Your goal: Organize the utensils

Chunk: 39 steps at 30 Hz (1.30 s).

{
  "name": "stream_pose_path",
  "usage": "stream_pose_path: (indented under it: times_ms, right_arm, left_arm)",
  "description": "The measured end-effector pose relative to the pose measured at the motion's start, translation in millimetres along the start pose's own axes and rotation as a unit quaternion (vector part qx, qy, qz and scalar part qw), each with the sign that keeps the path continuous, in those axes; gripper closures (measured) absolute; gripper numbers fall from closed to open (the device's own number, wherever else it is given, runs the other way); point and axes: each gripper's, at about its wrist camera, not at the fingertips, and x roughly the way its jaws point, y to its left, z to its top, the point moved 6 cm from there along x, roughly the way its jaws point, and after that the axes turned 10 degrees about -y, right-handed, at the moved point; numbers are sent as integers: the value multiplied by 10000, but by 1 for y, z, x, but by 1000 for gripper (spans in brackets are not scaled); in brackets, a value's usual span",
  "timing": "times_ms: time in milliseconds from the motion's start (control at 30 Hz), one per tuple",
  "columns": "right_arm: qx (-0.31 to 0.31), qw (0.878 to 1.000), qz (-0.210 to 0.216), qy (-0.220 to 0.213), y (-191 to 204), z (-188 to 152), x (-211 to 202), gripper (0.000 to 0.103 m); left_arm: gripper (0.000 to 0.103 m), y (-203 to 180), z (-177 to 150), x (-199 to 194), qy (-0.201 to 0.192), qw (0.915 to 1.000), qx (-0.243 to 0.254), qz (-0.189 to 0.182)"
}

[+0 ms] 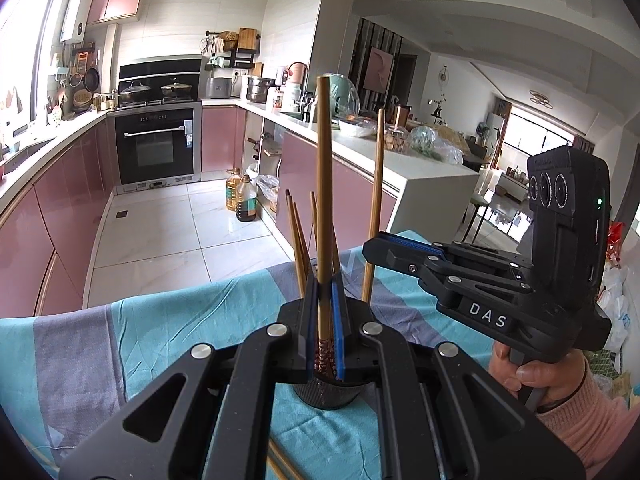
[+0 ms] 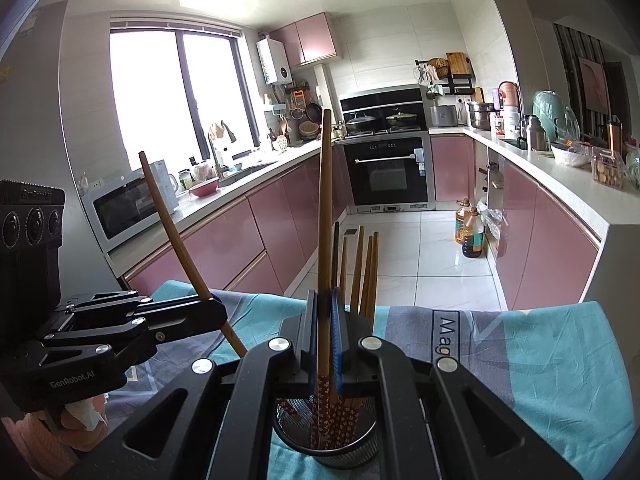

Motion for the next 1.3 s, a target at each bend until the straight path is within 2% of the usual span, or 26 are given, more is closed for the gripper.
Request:
stream_pose_path:
  times_ms: [1000, 1300]
  right_arm:
    - [86, 9995, -27, 289, -4, -20, 10, 97]
    - [106, 9990, -21, 433, -6, -29, 18, 97]
  left_arm:
    - [96, -7, -8, 15, 373, 9993, 78, 69]
    - [96, -6, -9, 32, 567, 9983, 123, 55]
